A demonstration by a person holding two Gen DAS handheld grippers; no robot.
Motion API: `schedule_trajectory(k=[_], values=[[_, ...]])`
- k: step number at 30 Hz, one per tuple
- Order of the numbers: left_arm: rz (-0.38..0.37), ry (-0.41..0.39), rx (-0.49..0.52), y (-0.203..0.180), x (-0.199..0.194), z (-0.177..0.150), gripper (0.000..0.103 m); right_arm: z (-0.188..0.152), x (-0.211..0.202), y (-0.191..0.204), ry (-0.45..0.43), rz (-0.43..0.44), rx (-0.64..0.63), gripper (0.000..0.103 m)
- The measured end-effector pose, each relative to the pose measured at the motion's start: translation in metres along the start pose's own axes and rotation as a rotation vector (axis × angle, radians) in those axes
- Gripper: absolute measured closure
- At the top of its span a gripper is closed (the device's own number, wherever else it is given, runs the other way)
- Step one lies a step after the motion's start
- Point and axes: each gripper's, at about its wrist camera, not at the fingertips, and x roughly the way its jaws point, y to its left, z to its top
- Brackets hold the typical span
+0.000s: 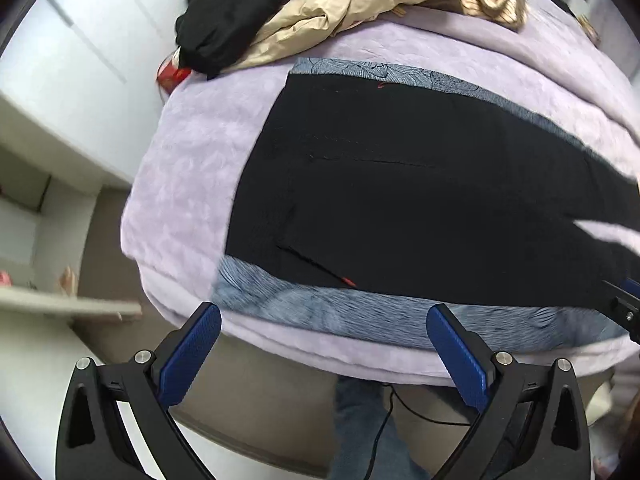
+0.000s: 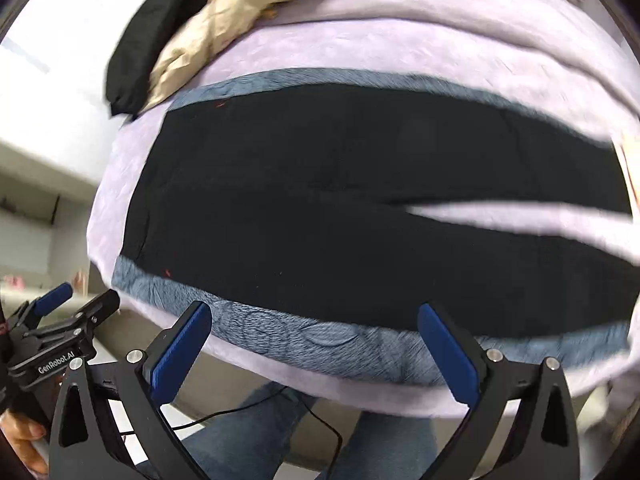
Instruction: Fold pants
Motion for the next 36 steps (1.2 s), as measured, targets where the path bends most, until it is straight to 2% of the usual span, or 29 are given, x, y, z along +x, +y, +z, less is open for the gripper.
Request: schedule_trajectory(k=[4, 9, 20, 36], values=[[-0.035, 0.011, 0.043, 0.018, 0.011, 0.007, 0.0, -0.015, 0.007, 0.007, -0.01, -0.022, 0.094, 0.0], [-0.039, 0.025, 0.09, 0.027, 0.019, 0.011, 0.0, -0.025, 0.005, 0.007, -0.023, -0.028, 0.17, 0.0], [-0.054, 0.007, 0.06, 0.04, 0.019, 0.015, 0.0, -0.016, 0.006, 0.034, -0.004, -0.07, 0.118, 0.0], [-0.053, 0.021, 0.062, 0.038, 0.022, 0.013, 0.0, -0.019, 0.005, 0.033, 0.0, -0.07, 0.127, 0.0]])
